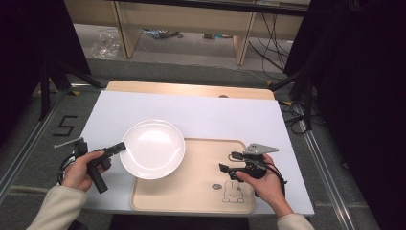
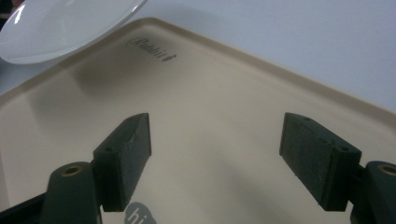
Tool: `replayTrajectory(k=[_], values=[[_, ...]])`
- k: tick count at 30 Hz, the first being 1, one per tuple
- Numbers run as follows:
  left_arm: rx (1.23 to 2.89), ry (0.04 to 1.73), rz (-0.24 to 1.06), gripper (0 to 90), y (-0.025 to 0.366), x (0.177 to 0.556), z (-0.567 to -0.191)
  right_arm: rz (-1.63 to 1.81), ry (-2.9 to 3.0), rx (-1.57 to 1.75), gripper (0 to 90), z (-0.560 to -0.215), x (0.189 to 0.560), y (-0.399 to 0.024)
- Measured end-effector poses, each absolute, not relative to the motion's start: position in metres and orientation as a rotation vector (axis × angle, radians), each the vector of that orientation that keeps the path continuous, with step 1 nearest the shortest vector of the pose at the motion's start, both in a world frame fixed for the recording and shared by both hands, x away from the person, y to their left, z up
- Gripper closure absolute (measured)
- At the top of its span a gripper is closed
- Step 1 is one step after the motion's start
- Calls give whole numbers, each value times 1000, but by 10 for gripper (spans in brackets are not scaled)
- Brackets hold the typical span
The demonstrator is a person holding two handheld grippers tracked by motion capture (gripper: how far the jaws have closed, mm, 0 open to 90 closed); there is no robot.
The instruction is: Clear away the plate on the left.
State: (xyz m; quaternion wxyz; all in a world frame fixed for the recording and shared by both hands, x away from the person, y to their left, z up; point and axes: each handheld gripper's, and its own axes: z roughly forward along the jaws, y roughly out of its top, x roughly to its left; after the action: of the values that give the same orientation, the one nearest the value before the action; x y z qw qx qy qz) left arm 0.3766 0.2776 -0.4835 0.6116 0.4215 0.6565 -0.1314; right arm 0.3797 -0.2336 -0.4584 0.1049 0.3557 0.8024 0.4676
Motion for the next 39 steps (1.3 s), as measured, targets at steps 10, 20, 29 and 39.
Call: replayTrajectory(k=[10,20,29,39], values=[[1002,1508,-314,857,269,378,-484,1374,2361,1076,259,-458,378,-233],[1013,1491,-326,855,257,380,-486,1391,2351,1082,259,-459,379,-232],[1062,1499,-352,855,240,382,-487,1382,2366,1064,259,-458,380,-234],[1093,1504,-363,854,228,384,-490,1368,2354,1060,259,-458,380,-235]])
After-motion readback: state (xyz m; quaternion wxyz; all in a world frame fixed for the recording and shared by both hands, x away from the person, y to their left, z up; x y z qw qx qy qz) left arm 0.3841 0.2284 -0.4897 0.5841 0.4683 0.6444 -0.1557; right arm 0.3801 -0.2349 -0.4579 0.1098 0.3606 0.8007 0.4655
